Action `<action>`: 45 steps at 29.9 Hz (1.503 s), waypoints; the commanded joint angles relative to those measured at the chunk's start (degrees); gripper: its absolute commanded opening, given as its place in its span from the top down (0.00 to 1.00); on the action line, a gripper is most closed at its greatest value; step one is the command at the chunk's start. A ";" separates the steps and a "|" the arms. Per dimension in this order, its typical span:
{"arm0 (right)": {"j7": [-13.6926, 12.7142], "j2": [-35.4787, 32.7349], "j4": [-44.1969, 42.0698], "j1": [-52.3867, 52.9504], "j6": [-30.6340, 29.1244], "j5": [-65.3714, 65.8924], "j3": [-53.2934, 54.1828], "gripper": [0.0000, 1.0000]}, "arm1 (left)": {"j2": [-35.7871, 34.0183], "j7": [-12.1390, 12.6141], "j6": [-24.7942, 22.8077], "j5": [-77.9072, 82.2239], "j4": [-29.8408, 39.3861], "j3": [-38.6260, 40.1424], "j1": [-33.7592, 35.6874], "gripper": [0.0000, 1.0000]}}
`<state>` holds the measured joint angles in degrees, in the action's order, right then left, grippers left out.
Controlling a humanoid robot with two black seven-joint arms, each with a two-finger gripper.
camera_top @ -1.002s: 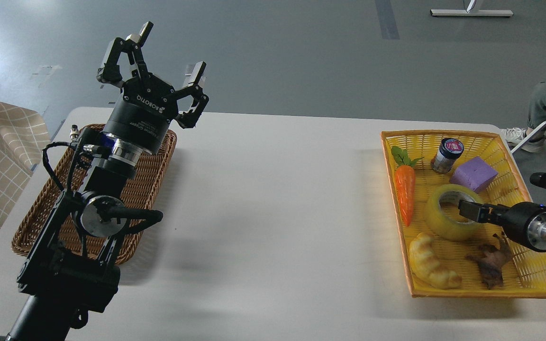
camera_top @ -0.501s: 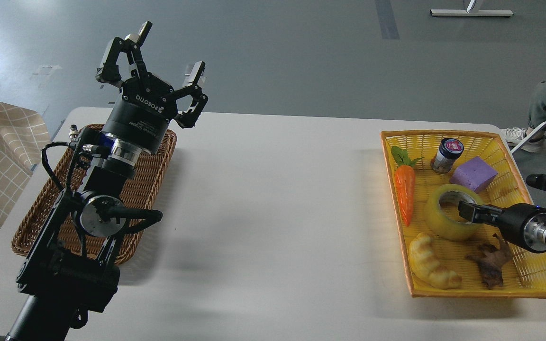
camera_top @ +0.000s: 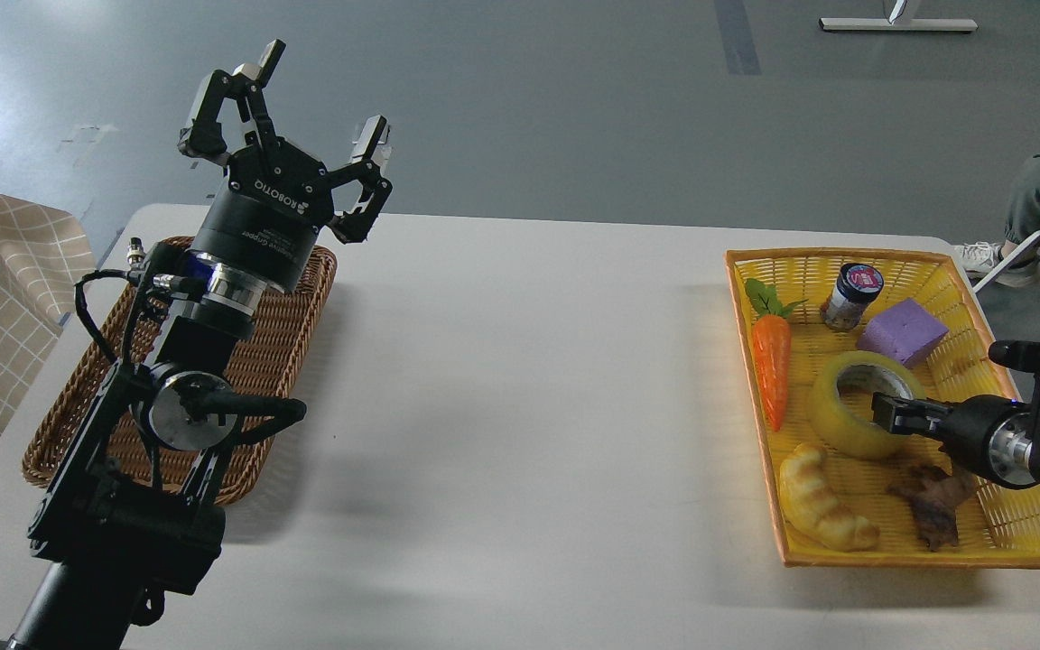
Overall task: Place and transfer tape with both arms
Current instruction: 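Insert the right gripper into the yellow tape roll's hole, then lift the tape roll out of the tray with the right gripper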
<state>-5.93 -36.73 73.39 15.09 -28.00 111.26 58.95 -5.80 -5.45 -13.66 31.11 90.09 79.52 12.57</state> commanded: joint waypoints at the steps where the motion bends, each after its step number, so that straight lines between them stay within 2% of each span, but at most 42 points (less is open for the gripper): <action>1: -0.04 -0.01 0.00 0.11 0.00 0.01 0.03 0.59 | 0.00 0.00 0.04 0.00 0.00 0.03 0.00 0.02; 9: -0.04 0.17 0.00 0.11 0.00 -0.26 -0.06 0.59 | 0.00 0.17 0.12 0.00 0.00 -0.24 0.00 0.02; 10: -0.04 0.17 0.09 0.02 0.00 -0.34 -0.06 0.64 | 0.00 0.17 0.21 0.00 0.00 -0.24 0.00 0.02; 12: -0.04 0.08 0.09 -0.06 0.00 -0.43 -0.15 0.66 | 0.00 0.17 0.21 0.00 0.00 -0.15 0.00 0.02; 13: -0.04 0.08 0.18 -0.15 0.00 -0.52 -0.15 0.72 | 0.00 0.17 0.21 0.00 0.00 -0.15 -0.26 0.02; 21: 0.13 0.08 0.79 -0.24 0.00 -1.05 -0.06 0.82 | 0.00 0.17 0.30 0.09 -0.17 -0.15 -0.44 0.02; 31: 0.22 -1.33 1.15 -0.24 0.00 -5.00 0.38 0.82 | 0.00 0.17 0.30 0.09 -0.17 -0.41 -0.70 0.02; 36: 1.19 -5.62 3.86 -0.24 0.00 -8.33 0.82 0.83 | 0.00 0.17 0.30 0.09 -0.17 -0.59 -0.70 0.02; 45: 1.19 -10.55 9.32 0.11 0.00 -14.75 5.12 0.83 | 0.09 0.17 0.30 0.09 -0.17 -0.68 -0.79 0.02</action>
<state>-4.68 -46.23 81.32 14.92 -28.00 98.28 62.16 -5.78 -5.27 -13.36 31.20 89.91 78.92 11.78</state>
